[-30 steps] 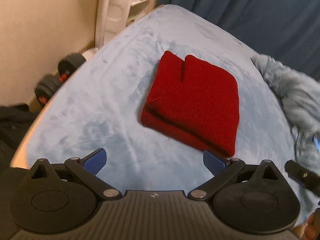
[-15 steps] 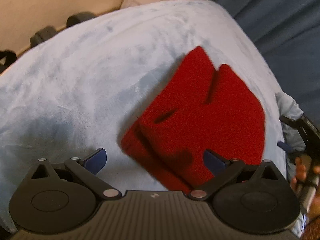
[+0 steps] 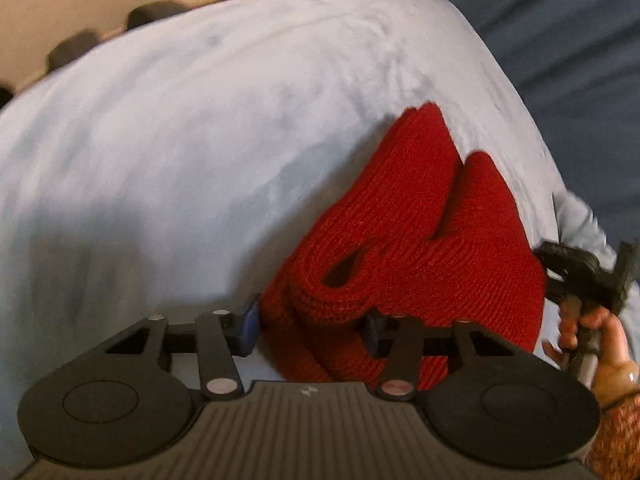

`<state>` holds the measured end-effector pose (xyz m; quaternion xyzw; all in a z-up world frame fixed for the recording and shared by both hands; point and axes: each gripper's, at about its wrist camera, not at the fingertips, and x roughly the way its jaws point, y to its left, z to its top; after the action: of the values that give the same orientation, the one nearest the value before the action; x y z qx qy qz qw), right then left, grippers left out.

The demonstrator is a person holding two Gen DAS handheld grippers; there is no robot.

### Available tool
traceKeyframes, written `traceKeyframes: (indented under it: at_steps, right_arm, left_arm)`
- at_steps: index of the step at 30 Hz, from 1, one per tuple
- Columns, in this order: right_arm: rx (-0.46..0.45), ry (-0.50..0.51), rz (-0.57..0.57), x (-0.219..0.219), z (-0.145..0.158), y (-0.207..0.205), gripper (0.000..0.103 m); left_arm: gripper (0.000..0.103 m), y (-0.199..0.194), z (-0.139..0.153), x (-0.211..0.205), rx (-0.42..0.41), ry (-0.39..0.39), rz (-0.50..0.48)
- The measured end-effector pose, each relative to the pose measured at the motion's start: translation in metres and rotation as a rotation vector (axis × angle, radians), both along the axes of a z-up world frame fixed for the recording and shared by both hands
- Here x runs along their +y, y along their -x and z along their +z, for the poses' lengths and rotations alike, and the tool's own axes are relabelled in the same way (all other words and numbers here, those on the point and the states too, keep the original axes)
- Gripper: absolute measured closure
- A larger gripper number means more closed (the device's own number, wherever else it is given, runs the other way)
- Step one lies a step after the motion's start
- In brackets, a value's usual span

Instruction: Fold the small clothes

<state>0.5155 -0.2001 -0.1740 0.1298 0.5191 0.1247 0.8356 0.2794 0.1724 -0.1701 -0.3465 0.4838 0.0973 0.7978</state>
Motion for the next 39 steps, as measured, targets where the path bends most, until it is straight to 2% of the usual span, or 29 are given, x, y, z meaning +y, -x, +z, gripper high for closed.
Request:
traceKeyframes:
  at_steps: [3, 6, 8, 10, 11, 12, 13, 15, 17, 20, 22, 23, 25, 26, 27, 30, 32, 35, 37, 39]
  right_arm:
    - [0.024, -0.035, -0.156, -0.036, -0.003, 0.058, 0.077]
    - [0.071, -0.178, -0.402, -0.071, -0.019, 0.153, 0.077]
    - [0.075, -0.270, -0.541, -0.070, -0.027, 0.220, 0.077]
    - [0.047, -0.348, -0.646, -0.055, -0.032, 0.276, 0.076]
    - [0.024, -0.357, -0.678, -0.051, -0.032, 0.291, 0.075]
    - [-0.005, -0.344, -0.703, -0.046, -0.031, 0.299, 0.070]
    - [-0.026, -0.313, -0.714, -0.045, -0.028, 0.300, 0.061]
    - [-0.024, -0.270, -0.695, -0.049, -0.024, 0.290, 0.059]
    - [-0.027, -0.276, -0.677, -0.055, -0.016, 0.279, 0.059]
    - [-0.098, -0.247, -0.648, -0.060, 0.000, 0.272, 0.059]
    - [-0.140, -0.232, -0.618, -0.060, 0.006, 0.268, 0.057]
    - [-0.144, -0.232, -0.609, -0.060, 0.006, 0.264, 0.057]
    - [-0.132, -0.242, -0.593, -0.058, 0.005, 0.260, 0.057]
    - [-0.126, -0.250, -0.589, -0.058, 0.004, 0.259, 0.057]
    - [-0.124, -0.253, -0.586, -0.057, 0.005, 0.258, 0.057]
    - [-0.158, -0.256, -0.547, -0.055, 0.011, 0.256, 0.057]
    - [-0.170, -0.256, -0.534, -0.054, 0.013, 0.253, 0.057]
    - [-0.142, -0.249, -0.479, -0.048, 0.006, 0.244, 0.057]
    - [-0.124, -0.221, -0.466, -0.045, -0.002, 0.241, 0.054]
    - [-0.075, -0.188, -0.483, -0.047, -0.011, 0.241, 0.051]
  left_arm:
    - [0.052, -0.058, 0.008, 0.019, -0.012, -0.058, -0.145]
    - [0.052, -0.142, 0.015, 0.014, -0.016, -0.125, -0.358]
    - [0.052, -0.182, 0.018, 0.001, -0.026, -0.150, -0.479]
    - [0.049, -0.202, 0.022, -0.014, -0.034, -0.172, -0.552]
    - [0.045, -0.204, 0.023, -0.018, -0.026, -0.176, -0.558]
    - [0.039, -0.203, 0.024, -0.019, -0.023, -0.179, -0.549]
    - [0.036, -0.199, 0.026, -0.017, -0.030, -0.185, -0.537]
    - [0.018, -0.186, 0.030, -0.010, -0.048, -0.150, -0.512]
    - [0.017, -0.173, 0.033, 0.002, -0.085, -0.062, -0.486]
    - [0.017, -0.160, 0.037, 0.003, -0.097, -0.011, -0.483]
    - [0.018, -0.153, 0.034, -0.005, -0.104, 0.007, -0.516]
    - [0.024, -0.153, 0.030, -0.011, -0.098, -0.016, -0.524]
    - [0.071, -0.153, 0.023, -0.020, -0.080, -0.094, -0.529]
    - [0.081, -0.153, 0.023, -0.019, -0.071, -0.107, -0.507]
    - [0.085, -0.151, 0.026, -0.013, -0.079, -0.085, -0.464]
    - [0.088, -0.123, 0.049, 0.013, -0.169, -0.038, -0.358]
    - [0.088, -0.111, 0.053, 0.018, -0.196, -0.055, -0.365]
    - [0.087, -0.127, 0.025, 0.012, -0.119, -0.098, -0.374]
    - [0.077, -0.139, 0.009, 0.004, -0.088, -0.122, -0.382]
    - [0.069, -0.139, 0.007, 0.002, -0.092, -0.135, -0.370]
